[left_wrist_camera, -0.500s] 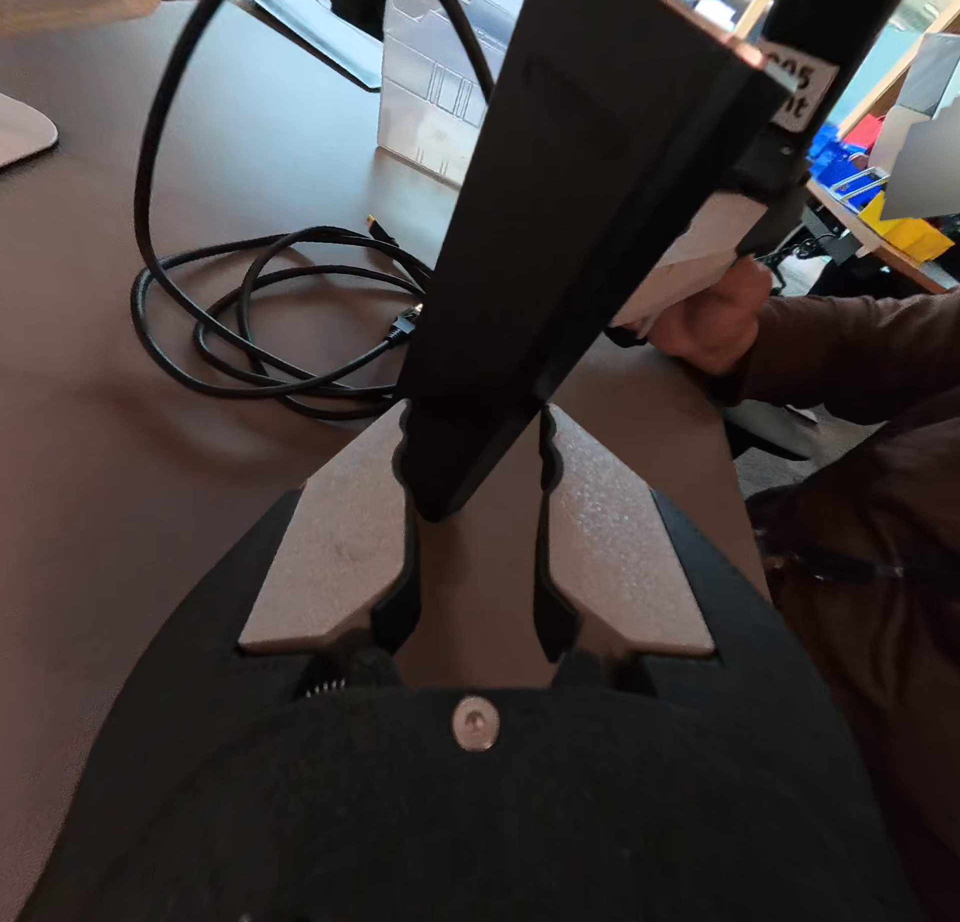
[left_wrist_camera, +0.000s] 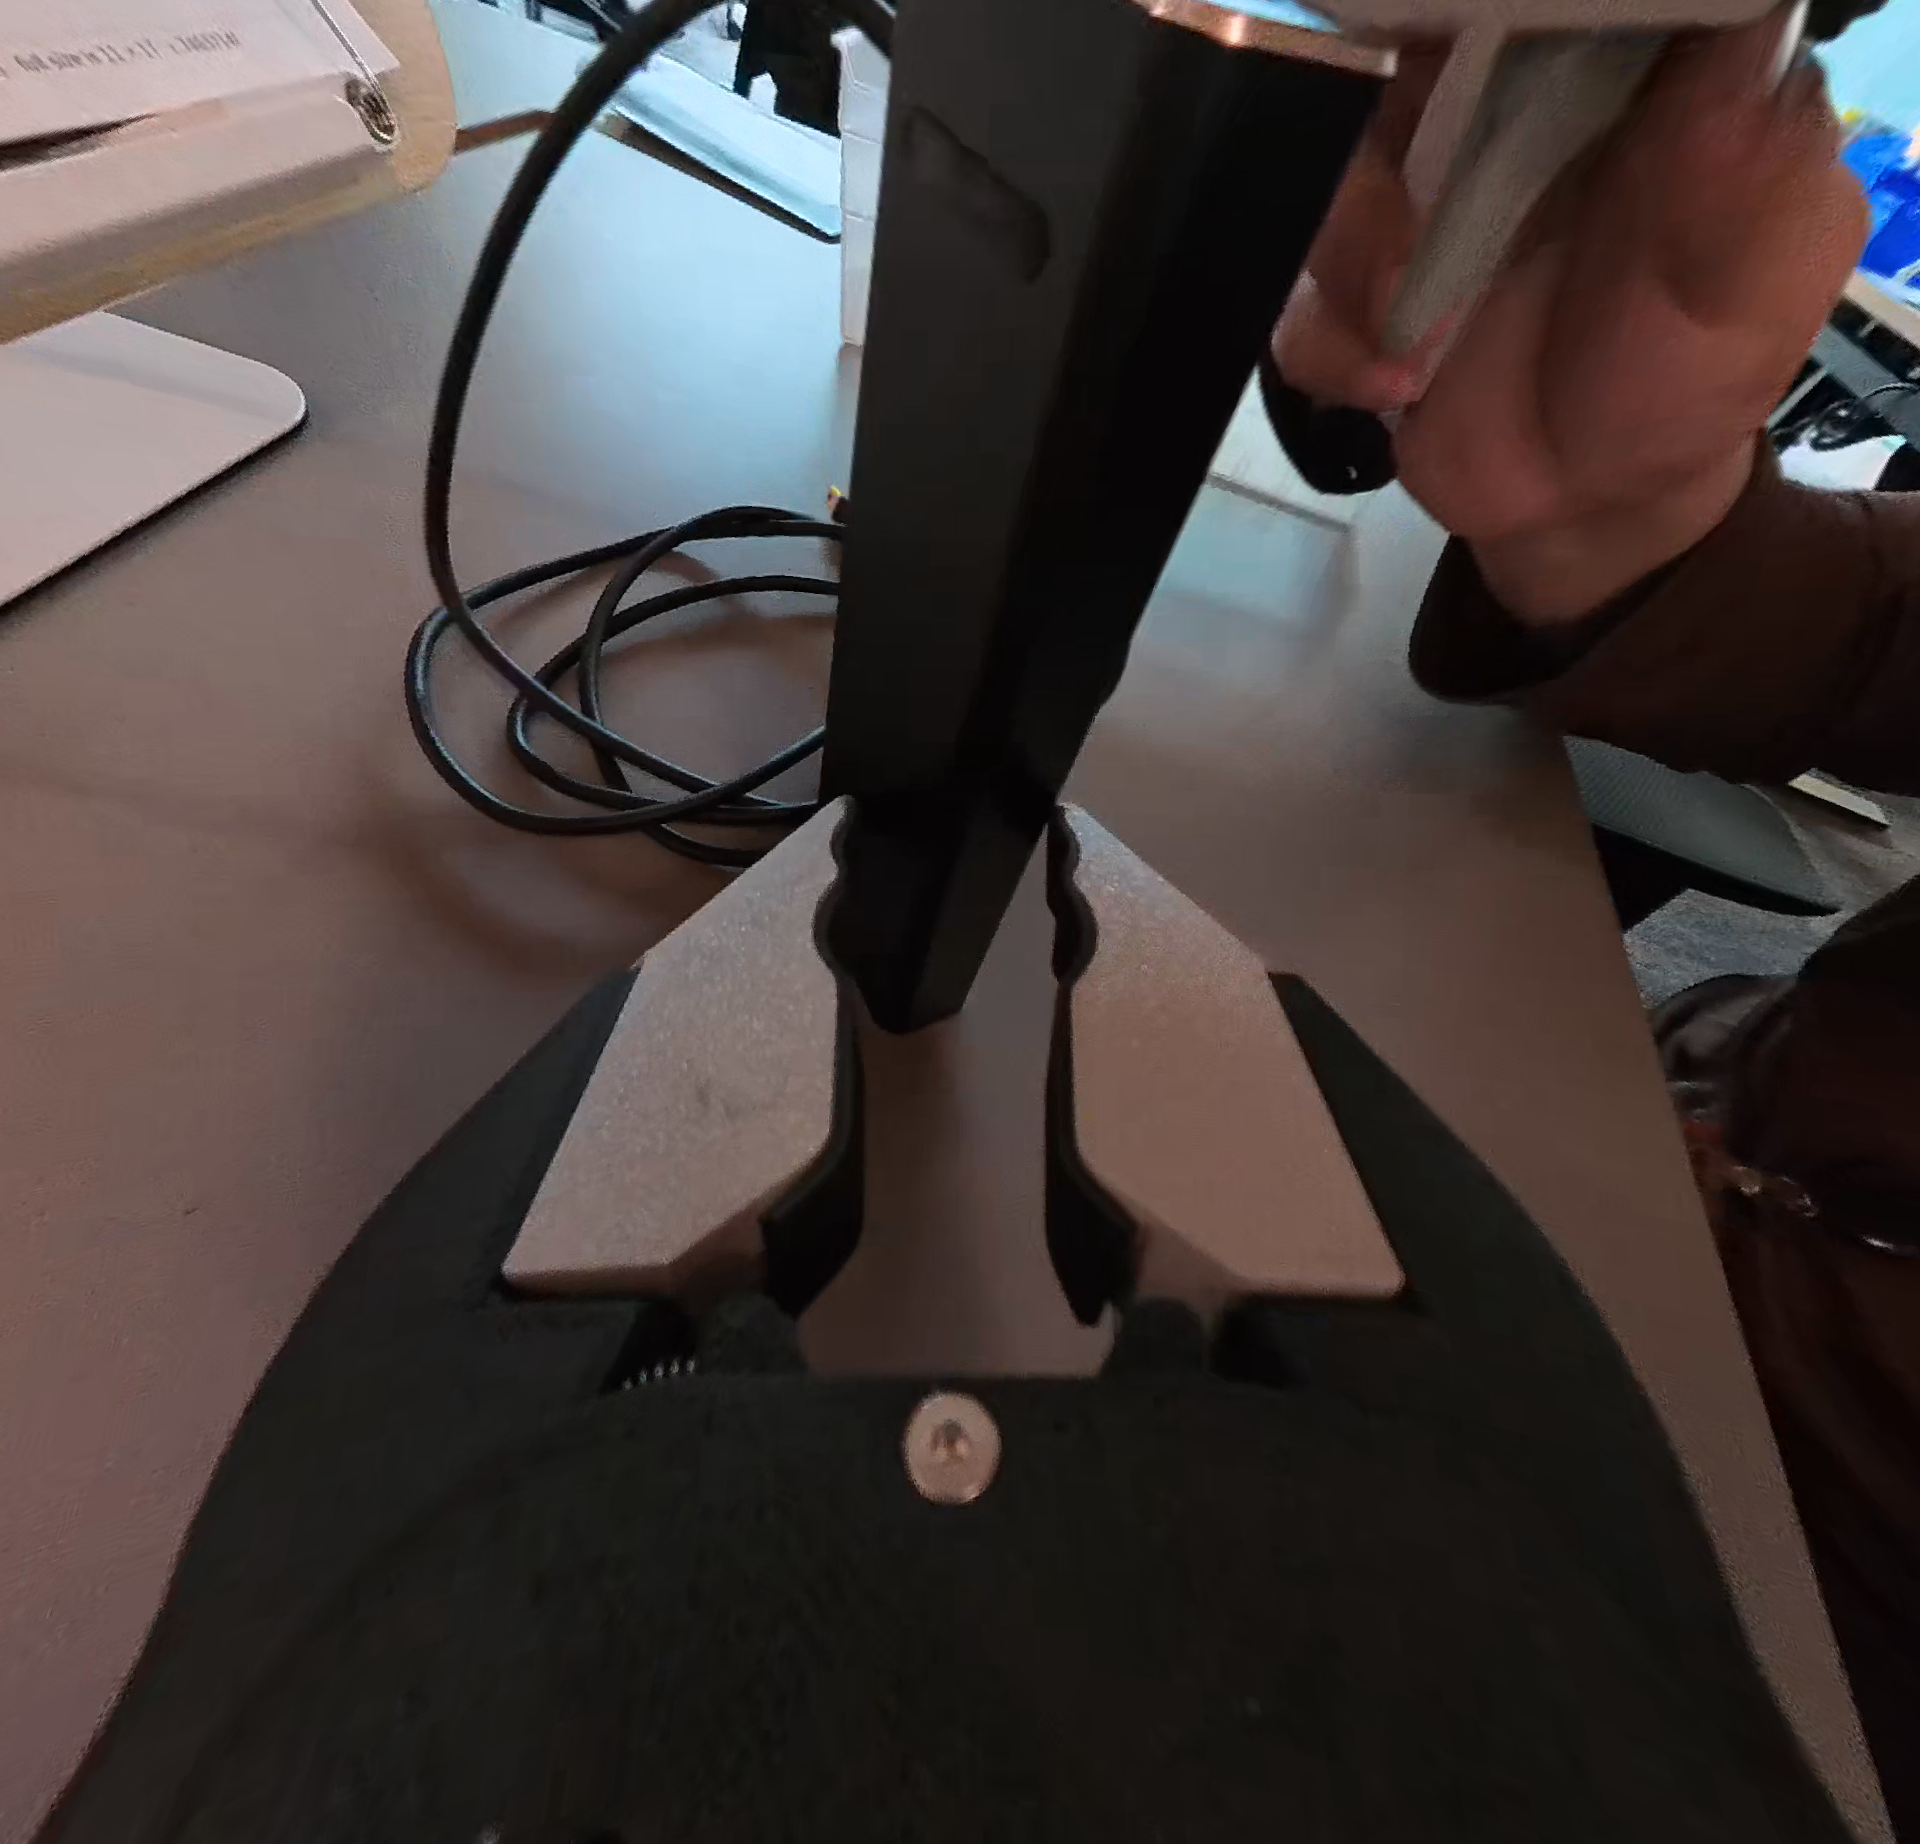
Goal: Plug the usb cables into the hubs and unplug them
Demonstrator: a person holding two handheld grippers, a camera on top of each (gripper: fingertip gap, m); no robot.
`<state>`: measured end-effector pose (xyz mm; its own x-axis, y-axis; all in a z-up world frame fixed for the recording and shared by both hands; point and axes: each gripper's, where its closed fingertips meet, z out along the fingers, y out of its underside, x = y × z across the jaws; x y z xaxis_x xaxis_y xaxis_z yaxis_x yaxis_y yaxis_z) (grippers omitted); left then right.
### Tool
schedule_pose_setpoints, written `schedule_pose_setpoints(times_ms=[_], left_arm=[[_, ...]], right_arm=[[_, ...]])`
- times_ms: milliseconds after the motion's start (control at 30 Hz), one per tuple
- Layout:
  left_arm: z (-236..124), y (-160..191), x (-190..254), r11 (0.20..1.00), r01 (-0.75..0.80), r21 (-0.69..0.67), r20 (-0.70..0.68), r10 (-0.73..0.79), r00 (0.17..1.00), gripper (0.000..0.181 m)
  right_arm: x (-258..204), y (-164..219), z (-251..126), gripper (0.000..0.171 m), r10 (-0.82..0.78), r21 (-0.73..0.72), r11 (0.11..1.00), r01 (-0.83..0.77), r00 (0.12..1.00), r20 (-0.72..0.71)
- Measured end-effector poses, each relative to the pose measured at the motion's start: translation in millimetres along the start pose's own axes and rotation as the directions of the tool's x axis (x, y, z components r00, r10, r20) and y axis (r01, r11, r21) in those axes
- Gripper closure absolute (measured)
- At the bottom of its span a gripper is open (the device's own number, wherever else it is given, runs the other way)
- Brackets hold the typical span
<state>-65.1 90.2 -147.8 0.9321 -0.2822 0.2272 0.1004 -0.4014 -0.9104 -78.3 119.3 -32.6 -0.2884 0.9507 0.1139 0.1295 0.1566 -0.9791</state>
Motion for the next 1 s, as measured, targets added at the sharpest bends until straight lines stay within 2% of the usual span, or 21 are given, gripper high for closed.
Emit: schedule_pose_setpoints(times_ms=[67, 100, 233, 367, 467, 667, 767, 1000], left_arm=[[-0.1, 0.2, -0.1, 1.000, 0.006, 0.002, -0.005, -0.006, 1.000, 0.148], [-0.1, 0.2, 0.0, 1.000, 0.006, 0.002, -0.005, -0.006, 1.000, 0.148], [0.3, 0.8, 0.8, 1.000, -0.006, -0.001, -0.001, 0.006, 1.000, 0.148], [1.3, 2.1, 0.7, 0.999, -0.038, -0.010, 0.033, 0.038, 0.999, 0.149], [3.4, 2.8, 5.2, 0.999, -0.033, -0.014, 0.041, 0.033, 0.999, 0.147], [14.2, 9.7, 23.0, 0.989, -0.131, -0.067, 0.013, 0.132, 0.991, 0.142], [17.1, 13.0, 30.9, 0.983, -0.163, -0.085, -0.007, 0.163, 0.987, 0.133], [12.8, 15.2, 36.2, 0.974, -0.210, -0.084, -0.028, 0.208, 0.978, 0.138]], right_arm=[[-14.9, -0.6, 0.6, 0.114, 0.007, -0.011, 1.000, -0.006, 0.994, 0.105], [-23.4, 2.4, 1.8, 0.109, 0.005, -0.025, 1.000, -0.001, 0.988, 0.152], [-30.4, 23.5, 13.0, 0.105, -0.058, -0.045, 0.997, 0.065, 0.986, 0.154], [-44.6, 43.0, 19.9, 0.099, 0.015, -0.093, 0.996, 0.007, 0.972, 0.233], [-39.5, 52.2, 23.3, 0.113, -0.001, -0.104, 0.994, 0.022, 0.979, 0.204], [-55.5, 66.7, 26.5, 0.117, 0.041, -0.138, 0.990, 0.002, 0.950, 0.311], [-66.2, 71.5, 25.9, 0.122, 0.094, -0.159, 0.987, -0.034, 0.917, 0.387], [-73.8, 71.8, 17.6, 0.125, 0.100, -0.161, 0.987, -0.023, 0.864, 0.494]])
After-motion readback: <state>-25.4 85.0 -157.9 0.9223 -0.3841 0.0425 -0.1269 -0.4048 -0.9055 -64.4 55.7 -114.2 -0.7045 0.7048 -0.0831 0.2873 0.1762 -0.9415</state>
